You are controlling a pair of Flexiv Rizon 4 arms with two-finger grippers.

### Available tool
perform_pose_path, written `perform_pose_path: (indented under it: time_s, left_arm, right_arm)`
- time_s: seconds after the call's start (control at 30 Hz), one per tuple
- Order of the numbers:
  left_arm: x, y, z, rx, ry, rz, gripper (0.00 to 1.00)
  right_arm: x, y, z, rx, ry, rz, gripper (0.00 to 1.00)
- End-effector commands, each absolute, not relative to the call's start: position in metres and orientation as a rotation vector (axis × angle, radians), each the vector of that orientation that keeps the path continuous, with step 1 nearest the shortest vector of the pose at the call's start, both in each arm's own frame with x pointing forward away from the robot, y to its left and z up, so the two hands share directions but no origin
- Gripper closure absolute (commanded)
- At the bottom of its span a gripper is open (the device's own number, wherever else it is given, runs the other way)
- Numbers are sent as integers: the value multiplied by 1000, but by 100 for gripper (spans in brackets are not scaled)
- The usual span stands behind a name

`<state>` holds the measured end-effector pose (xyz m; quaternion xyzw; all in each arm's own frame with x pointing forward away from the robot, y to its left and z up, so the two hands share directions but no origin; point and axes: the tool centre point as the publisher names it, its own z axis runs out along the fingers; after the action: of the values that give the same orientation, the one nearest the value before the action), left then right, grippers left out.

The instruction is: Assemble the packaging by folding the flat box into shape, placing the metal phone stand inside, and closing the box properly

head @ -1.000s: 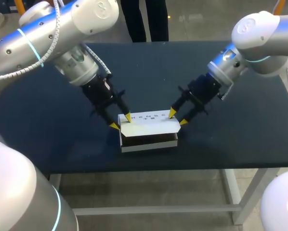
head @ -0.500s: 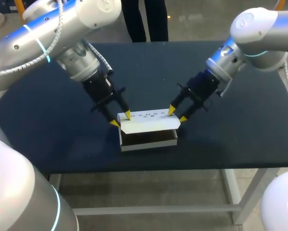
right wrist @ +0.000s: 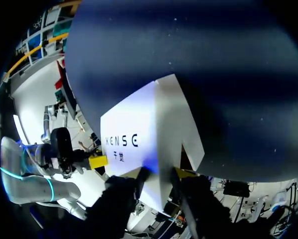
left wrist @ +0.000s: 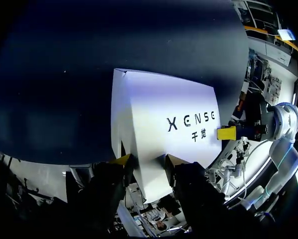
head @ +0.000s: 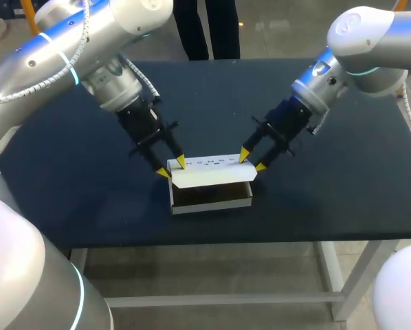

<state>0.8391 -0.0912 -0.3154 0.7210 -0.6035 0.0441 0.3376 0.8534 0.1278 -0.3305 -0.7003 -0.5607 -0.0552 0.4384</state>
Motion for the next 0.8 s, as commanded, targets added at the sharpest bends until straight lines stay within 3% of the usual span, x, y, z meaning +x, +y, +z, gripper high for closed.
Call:
perform_pose_path:
  time_s: [0.03,0.8]
  left_arm:
    - [849,-96,-317,1836,-1561,68,56]
    - [855,-93,-317,1810,-1505,-5,58]
  right_arm:
    - [860,134,-331,-1725,-1389,-115,59]
    - [866,138,-327,-1723,-1358,-56,59]
